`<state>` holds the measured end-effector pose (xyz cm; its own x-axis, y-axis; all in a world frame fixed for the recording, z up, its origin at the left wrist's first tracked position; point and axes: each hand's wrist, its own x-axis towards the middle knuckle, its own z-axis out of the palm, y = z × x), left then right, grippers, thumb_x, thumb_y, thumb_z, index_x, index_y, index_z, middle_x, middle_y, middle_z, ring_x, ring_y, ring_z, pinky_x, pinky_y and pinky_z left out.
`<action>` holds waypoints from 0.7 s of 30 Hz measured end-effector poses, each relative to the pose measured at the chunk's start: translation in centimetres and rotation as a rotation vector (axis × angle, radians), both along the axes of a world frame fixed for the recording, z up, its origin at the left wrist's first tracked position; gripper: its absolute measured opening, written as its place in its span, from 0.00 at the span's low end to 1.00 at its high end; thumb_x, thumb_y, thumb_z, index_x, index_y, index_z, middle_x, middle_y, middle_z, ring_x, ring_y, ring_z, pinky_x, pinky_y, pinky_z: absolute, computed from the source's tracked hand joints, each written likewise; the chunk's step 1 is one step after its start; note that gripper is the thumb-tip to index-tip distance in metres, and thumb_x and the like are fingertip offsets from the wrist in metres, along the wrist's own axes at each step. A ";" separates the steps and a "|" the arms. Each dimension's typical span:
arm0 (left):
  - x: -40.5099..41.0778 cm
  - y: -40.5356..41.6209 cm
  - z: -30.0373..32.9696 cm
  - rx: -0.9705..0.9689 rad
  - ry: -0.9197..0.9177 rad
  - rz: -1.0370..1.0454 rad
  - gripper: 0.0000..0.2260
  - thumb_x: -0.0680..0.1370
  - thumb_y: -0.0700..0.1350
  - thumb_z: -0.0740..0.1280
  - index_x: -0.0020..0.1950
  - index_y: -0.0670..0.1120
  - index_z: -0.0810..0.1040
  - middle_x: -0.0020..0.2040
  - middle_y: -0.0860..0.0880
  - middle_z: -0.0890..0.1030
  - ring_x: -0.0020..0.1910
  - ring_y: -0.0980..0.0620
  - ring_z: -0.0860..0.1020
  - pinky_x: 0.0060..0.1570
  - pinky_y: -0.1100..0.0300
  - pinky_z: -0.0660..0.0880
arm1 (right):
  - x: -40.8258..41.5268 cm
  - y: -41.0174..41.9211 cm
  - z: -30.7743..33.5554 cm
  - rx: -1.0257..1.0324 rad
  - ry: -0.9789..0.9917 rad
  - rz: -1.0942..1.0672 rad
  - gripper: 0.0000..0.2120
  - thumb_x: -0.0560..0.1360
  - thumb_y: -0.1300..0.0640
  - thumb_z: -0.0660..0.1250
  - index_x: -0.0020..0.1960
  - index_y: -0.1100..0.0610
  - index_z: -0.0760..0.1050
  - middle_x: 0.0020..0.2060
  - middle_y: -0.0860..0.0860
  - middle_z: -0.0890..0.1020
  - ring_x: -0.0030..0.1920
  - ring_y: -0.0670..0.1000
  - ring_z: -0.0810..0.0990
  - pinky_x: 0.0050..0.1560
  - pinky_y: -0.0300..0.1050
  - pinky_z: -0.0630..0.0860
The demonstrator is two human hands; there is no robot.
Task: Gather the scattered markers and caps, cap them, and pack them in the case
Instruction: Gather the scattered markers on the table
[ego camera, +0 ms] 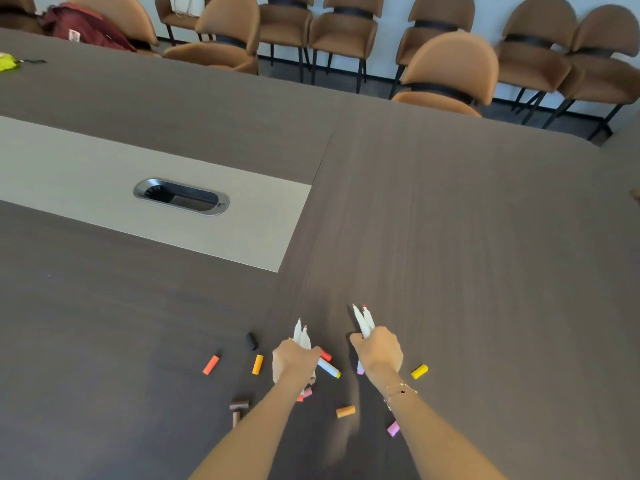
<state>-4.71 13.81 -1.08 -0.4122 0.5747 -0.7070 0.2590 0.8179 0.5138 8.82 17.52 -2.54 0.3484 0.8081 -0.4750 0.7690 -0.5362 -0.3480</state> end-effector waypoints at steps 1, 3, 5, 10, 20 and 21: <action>0.4 0.2 -0.1 0.009 0.022 0.005 0.08 0.72 0.42 0.67 0.37 0.42 0.70 0.25 0.47 0.74 0.19 0.52 0.72 0.19 0.65 0.67 | 0.5 -0.3 0.2 0.021 0.010 0.008 0.11 0.73 0.50 0.64 0.45 0.58 0.75 0.35 0.51 0.78 0.31 0.49 0.76 0.31 0.40 0.71; 1.1 0.4 -0.3 0.012 0.088 -0.012 0.07 0.71 0.43 0.67 0.40 0.41 0.71 0.30 0.45 0.77 0.24 0.48 0.77 0.22 0.63 0.69 | 1.6 -0.9 0.5 0.075 0.024 0.036 0.12 0.72 0.50 0.63 0.45 0.59 0.75 0.36 0.52 0.80 0.35 0.51 0.79 0.36 0.44 0.76; 1.7 0.4 -0.7 0.008 0.155 -0.026 0.07 0.70 0.43 0.67 0.42 0.41 0.73 0.37 0.44 0.80 0.34 0.44 0.81 0.28 0.60 0.75 | 2.7 -1.5 0.6 0.124 0.062 0.056 0.12 0.72 0.50 0.63 0.45 0.59 0.73 0.37 0.53 0.80 0.36 0.52 0.80 0.37 0.46 0.78; 3.7 -0.1 -1.6 0.039 0.255 -0.037 0.11 0.73 0.43 0.68 0.50 0.39 0.70 0.45 0.43 0.80 0.44 0.41 0.81 0.37 0.55 0.76 | 4.3 -3.2 0.7 0.156 0.222 0.093 0.07 0.76 0.53 0.60 0.49 0.56 0.67 0.37 0.50 0.77 0.33 0.49 0.77 0.32 0.43 0.78; 2.5 -2.2 -2.7 0.097 0.313 0.005 0.10 0.76 0.46 0.65 0.49 0.39 0.72 0.41 0.44 0.77 0.38 0.46 0.76 0.33 0.58 0.71 | 4.6 -4.5 1.1 0.225 0.412 0.144 0.04 0.75 0.57 0.59 0.44 0.55 0.64 0.28 0.48 0.69 0.24 0.46 0.66 0.24 0.37 0.64; 2.4 -2.1 -2.8 0.092 0.314 -0.017 0.09 0.76 0.45 0.65 0.48 0.40 0.72 0.41 0.44 0.77 0.38 0.46 0.76 0.33 0.58 0.71 | 4.5 -4.6 1.0 0.225 0.403 0.145 0.04 0.75 0.56 0.59 0.44 0.55 0.64 0.29 0.48 0.69 0.25 0.46 0.66 0.23 0.37 0.64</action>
<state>-2.34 11.72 -3.92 -0.5916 0.6390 -0.4915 0.4303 0.7659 0.4778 13.32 12.93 -1.52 0.0492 0.9327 -0.3572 0.6105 -0.3111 -0.7284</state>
